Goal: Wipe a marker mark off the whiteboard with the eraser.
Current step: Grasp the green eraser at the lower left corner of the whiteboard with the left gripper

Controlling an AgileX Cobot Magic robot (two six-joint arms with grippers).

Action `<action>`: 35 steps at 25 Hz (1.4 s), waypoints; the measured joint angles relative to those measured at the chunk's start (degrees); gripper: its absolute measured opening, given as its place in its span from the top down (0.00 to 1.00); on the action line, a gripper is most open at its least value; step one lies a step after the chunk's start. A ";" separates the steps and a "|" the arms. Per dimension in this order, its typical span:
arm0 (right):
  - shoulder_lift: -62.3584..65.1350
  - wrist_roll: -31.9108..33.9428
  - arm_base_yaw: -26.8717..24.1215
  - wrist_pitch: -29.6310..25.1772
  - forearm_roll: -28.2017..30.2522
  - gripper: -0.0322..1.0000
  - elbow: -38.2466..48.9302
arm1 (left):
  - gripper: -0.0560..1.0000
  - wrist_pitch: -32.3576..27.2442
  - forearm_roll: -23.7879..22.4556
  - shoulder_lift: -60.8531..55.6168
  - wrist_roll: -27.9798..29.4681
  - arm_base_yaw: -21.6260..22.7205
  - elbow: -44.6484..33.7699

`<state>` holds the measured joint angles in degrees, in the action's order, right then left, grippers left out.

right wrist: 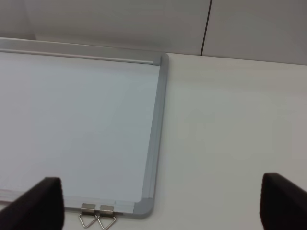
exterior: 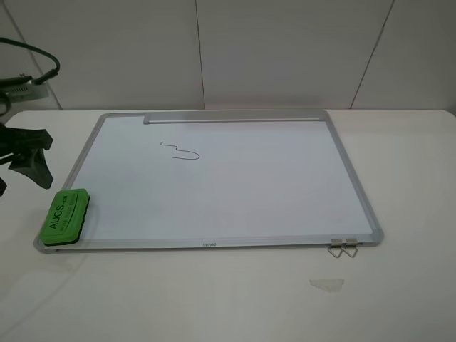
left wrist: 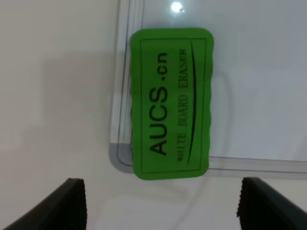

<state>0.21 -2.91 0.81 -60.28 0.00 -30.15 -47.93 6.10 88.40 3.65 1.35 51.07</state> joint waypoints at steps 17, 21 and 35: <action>0.00 0.00 0.00 0.00 0.00 0.18 0.00 | 0.32 8.94 3.34 16.81 -3.65 0.00 0.07; 0.00 0.00 0.00 0.00 0.00 0.18 0.00 | 0.31 10.10 4.25 17.70 -4.10 0.00 0.07; 0.00 0.00 0.00 0.00 0.00 0.18 0.00 | 0.25 11.36 4.48 18.32 -4.22 0.00 0.07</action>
<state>0.21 -2.91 0.81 -60.28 0.00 -30.15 -36.56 10.58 106.72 -0.57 1.35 51.13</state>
